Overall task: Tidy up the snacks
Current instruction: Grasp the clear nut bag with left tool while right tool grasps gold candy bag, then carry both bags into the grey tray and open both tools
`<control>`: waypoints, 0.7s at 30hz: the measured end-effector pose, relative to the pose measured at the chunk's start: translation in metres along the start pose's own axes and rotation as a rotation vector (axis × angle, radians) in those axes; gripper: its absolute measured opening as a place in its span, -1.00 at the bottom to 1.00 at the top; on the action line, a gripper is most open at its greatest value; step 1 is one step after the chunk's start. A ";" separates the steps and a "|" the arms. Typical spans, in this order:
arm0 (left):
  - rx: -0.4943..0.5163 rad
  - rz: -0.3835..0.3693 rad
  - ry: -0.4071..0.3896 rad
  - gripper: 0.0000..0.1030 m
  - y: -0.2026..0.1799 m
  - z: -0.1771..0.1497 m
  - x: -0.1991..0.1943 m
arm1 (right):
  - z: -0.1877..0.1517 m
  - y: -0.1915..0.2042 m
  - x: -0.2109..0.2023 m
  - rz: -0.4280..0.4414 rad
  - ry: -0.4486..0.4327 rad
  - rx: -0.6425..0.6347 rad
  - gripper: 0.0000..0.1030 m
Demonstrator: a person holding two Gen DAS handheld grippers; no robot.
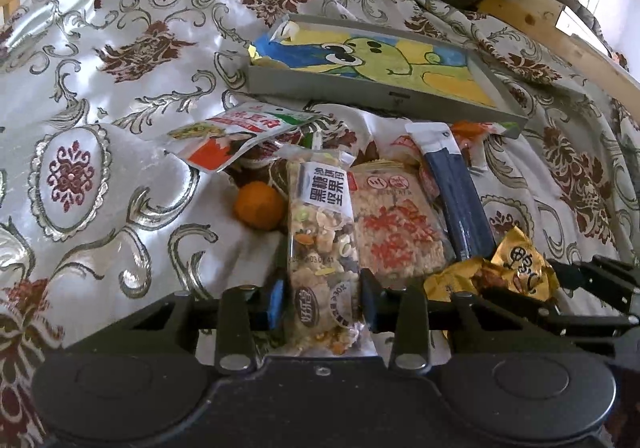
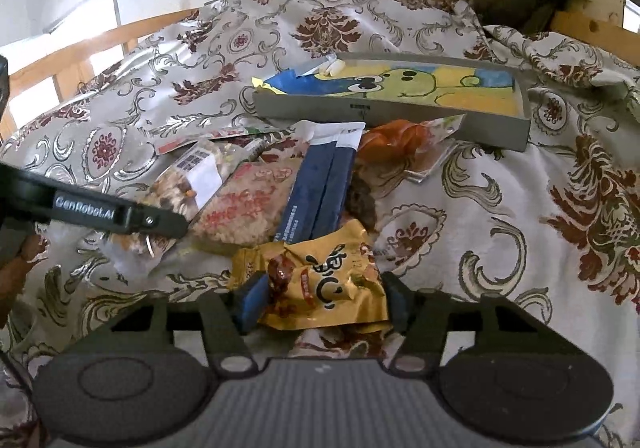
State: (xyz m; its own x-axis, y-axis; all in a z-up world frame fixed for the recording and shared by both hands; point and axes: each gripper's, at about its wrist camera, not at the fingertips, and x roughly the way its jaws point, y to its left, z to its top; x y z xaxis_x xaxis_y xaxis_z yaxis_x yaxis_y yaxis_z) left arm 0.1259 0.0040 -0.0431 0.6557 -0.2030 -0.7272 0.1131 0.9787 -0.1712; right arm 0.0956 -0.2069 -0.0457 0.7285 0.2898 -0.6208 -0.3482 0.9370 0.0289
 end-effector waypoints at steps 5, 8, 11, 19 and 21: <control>0.022 -0.007 -0.001 -0.26 -0.004 -0.005 -0.008 | 0.001 0.007 -0.003 -0.019 -0.007 -0.048 0.15; 0.016 -0.007 -0.010 -0.27 -0.005 -0.007 -0.012 | 0.000 0.014 -0.007 -0.039 -0.025 -0.096 0.15; -0.003 -0.010 -0.020 -0.27 -0.005 -0.007 -0.016 | -0.002 0.027 -0.012 -0.075 -0.056 -0.198 0.15; -0.017 -0.027 -0.032 -0.28 -0.005 -0.015 -0.024 | -0.009 0.050 -0.016 -0.121 -0.089 -0.353 0.08; -0.021 -0.028 -0.032 -0.28 -0.005 -0.016 -0.025 | -0.009 0.050 -0.016 -0.115 -0.089 -0.356 0.06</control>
State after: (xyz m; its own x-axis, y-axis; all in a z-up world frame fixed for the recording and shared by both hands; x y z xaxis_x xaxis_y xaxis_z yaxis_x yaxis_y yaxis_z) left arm 0.0975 0.0038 -0.0348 0.6759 -0.2288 -0.7005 0.1159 0.9718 -0.2055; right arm 0.0611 -0.1660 -0.0414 0.8175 0.2168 -0.5335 -0.4326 0.8427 -0.3204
